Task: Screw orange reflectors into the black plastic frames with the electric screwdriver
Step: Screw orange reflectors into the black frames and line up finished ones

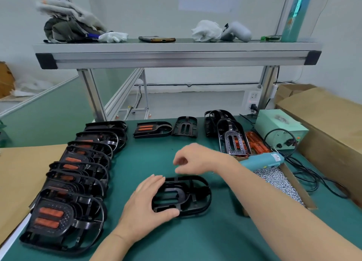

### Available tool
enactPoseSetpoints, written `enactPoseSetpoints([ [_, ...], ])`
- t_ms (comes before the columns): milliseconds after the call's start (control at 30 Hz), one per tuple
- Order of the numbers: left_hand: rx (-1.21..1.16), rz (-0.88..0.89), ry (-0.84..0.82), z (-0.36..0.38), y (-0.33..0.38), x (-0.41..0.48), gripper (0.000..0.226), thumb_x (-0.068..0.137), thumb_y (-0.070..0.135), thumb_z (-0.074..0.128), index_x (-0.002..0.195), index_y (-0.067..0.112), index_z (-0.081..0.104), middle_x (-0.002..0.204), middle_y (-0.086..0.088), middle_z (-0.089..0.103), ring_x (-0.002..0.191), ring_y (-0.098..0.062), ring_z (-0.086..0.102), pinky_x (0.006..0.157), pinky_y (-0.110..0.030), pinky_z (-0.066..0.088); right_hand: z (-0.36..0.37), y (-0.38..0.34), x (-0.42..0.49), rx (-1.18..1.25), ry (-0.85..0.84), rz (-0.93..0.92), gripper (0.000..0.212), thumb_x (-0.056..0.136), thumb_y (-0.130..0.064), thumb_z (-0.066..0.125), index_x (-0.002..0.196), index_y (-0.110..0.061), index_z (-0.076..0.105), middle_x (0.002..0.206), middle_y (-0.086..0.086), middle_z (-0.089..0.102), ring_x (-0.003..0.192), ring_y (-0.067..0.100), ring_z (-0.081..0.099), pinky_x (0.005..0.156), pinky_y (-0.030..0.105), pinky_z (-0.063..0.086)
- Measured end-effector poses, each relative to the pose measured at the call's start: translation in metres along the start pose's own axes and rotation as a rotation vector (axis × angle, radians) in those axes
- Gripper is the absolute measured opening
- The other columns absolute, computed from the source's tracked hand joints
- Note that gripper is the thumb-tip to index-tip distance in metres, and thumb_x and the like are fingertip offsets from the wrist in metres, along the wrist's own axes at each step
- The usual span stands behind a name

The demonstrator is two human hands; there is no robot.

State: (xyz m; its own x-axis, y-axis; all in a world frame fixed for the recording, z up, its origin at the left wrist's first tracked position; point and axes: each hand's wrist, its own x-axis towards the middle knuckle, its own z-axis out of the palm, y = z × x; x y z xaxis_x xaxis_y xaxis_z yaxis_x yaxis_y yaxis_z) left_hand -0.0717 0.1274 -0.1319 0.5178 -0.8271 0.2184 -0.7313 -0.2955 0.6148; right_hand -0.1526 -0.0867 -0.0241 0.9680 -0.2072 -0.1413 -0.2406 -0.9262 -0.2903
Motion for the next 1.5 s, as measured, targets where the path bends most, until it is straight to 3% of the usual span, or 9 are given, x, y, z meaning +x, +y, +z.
enactPoseSetpoints([
  [133,-0.046,0.028,0.015,0.000,0.003,-0.001,0.098,0.059,0.083,0.063,0.144,0.037,0.047,0.144,0.035,0.032,0.142,0.010,0.022,0.115,-0.016,0.021,-0.038,0.054,-0.008,0.129,0.461,0.292,0.023,0.091,-0.023,0.060,0.110,-0.021,0.073,0.112,-0.002,0.072,0.105,0.019,0.064,0.097,0.036,0.052],
  [200,-0.045,0.036,0.022,-0.001,0.005,-0.002,0.091,0.060,0.081,0.064,0.140,0.039,0.051,0.139,0.039,0.034,0.137,0.013,0.025,0.111,-0.015,0.023,-0.050,0.088,-0.014,0.090,0.557,0.514,0.028,0.089,-0.015,0.057,0.113,-0.019,0.072,0.114,0.004,0.072,0.106,0.024,0.065,0.096,0.040,0.054],
  [333,-0.053,0.031,0.023,-0.002,0.007,-0.002,0.080,0.060,0.080,0.065,0.131,0.044,0.058,0.136,0.038,0.041,0.135,0.011,0.030,0.102,-0.006,0.026,-0.050,0.144,-0.032,-0.104,0.435,0.804,0.016,0.084,-0.007,0.055,0.099,-0.011,0.060,0.104,0.015,0.067,0.091,0.033,0.061,0.075,0.037,0.053],
  [433,-0.068,0.027,0.019,-0.001,0.008,-0.002,0.073,0.062,0.077,0.067,0.127,0.045,0.060,0.134,0.037,0.045,0.134,0.007,0.034,0.097,-0.002,0.029,-0.042,0.169,-0.039,-0.180,0.297,0.911,0.022,0.086,-0.006,0.052,0.106,-0.010,0.059,0.102,0.012,0.064,0.095,0.033,0.062,0.073,0.037,0.048],
  [533,-0.078,0.034,0.049,-0.001,0.008,-0.003,0.063,0.067,0.073,0.064,0.122,0.043,0.065,0.129,0.035,0.049,0.132,0.003,0.039,0.098,-0.006,0.031,-0.034,0.180,-0.039,-0.228,0.195,0.947,0.014,0.087,-0.008,0.053,0.099,-0.012,0.058,0.084,0.005,0.056,0.087,0.029,0.059,0.072,0.037,0.046],
  [733,-0.141,0.033,0.076,-0.001,0.007,-0.004,0.051,0.068,0.071,0.066,0.112,0.045,0.070,0.123,0.034,0.054,0.128,-0.003,0.045,0.101,-0.017,0.036,-0.032,0.187,-0.035,-0.289,0.163,0.906,0.008,0.085,-0.010,0.053,0.092,-0.014,0.056,0.075,0.002,0.049,0.083,0.029,0.057,0.070,0.037,0.045],
  [1133,-0.160,0.031,0.068,0.001,0.004,-0.003,0.036,0.069,0.068,0.067,0.103,0.056,0.070,0.120,0.033,0.058,0.122,-0.003,0.051,0.098,-0.018,0.039,-0.034,0.190,-0.043,-0.282,-0.021,0.868,0.015,0.085,-0.017,0.052,0.100,-0.016,0.058,0.087,0.001,0.056,0.089,0.025,0.060,0.073,0.035,0.048],
  [1367,-0.168,0.036,0.077,0.002,0.004,-0.003,0.031,0.071,0.067,0.066,0.101,0.059,0.069,0.118,0.032,0.060,0.119,-0.004,0.054,0.098,-0.024,0.042,-0.042,0.186,-0.042,-0.319,0.055,0.855,0.046,0.083,-0.022,0.049,0.127,-0.019,0.060,0.112,0.007,0.055,0.103,0.031,0.061,0.077,0.038,0.051],
  [1500,-0.164,0.040,0.083,0.002,0.003,-0.003,0.033,0.072,0.067,0.064,0.101,0.054,0.072,0.117,0.031,0.061,0.117,-0.006,0.055,0.099,-0.027,0.044,-0.060,0.184,-0.044,-0.246,0.103,0.836,0.061,0.084,-0.020,0.049,0.145,-0.025,0.050,0.141,0.011,0.049,0.122,0.033,0.055,0.098,0.042,0.052],
])
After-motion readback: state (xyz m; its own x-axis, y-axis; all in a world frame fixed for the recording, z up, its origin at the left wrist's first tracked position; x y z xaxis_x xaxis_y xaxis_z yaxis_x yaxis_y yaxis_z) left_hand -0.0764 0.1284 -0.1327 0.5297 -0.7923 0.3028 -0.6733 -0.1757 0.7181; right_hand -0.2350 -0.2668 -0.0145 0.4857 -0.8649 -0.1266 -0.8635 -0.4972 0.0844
